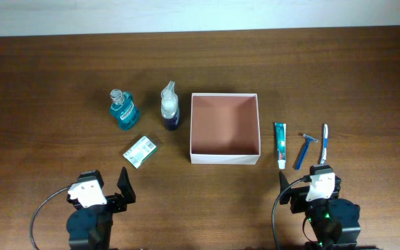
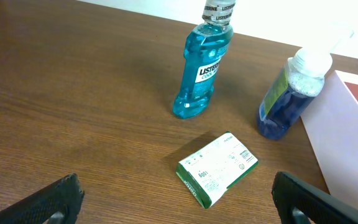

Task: Pack container
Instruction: 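Reach the left gripper to the blue Listerine bottle and grasp it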

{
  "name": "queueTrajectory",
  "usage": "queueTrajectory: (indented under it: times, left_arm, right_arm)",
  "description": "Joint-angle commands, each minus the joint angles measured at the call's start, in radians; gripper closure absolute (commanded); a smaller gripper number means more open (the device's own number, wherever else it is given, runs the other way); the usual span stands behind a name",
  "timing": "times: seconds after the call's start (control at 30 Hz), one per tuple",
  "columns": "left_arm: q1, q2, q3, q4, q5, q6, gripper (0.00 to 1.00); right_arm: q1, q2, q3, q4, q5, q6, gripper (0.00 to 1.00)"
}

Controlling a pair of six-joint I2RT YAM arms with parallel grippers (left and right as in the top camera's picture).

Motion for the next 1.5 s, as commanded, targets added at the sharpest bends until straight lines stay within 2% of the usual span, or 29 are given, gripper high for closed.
queueTrajectory:
  times: [0.0, 1.2, 1.3, 1.37, 1.47]
  left_arm:
    - [0.007, -0.011, -0.009, 0.006, 0.014, 0.012, 0.01]
    - [0.007, -0.009, -0.009, 0.006, 0.016, 0.012, 0.00]
    - [0.006, -0.009, -0.009, 0.014, 0.060, 0.001, 0.01]
    - [0.006, -0.009, -0.009, 0.013, 0.157, -0.076, 0.01]
    - [0.006, 0.001, 0.029, 0.013, 0.261, -0.086, 0.00]
  right_arm:
    - [-0.007, -0.008, -0.006, 0.003, -0.002, 0.005, 0.01]
    - [-0.007, -0.008, -0.006, 0.003, -0.002, 0.005, 0.01]
    - [-0.007, -0.008, -0.006, 0.003, -0.002, 0.005, 0.01]
    - [-0.007, -0.008, -0.006, 0.003, -0.002, 0.005, 0.01]
    - [-0.007, -0.008, -0.006, 0.003, -0.002, 0.005, 0.01]
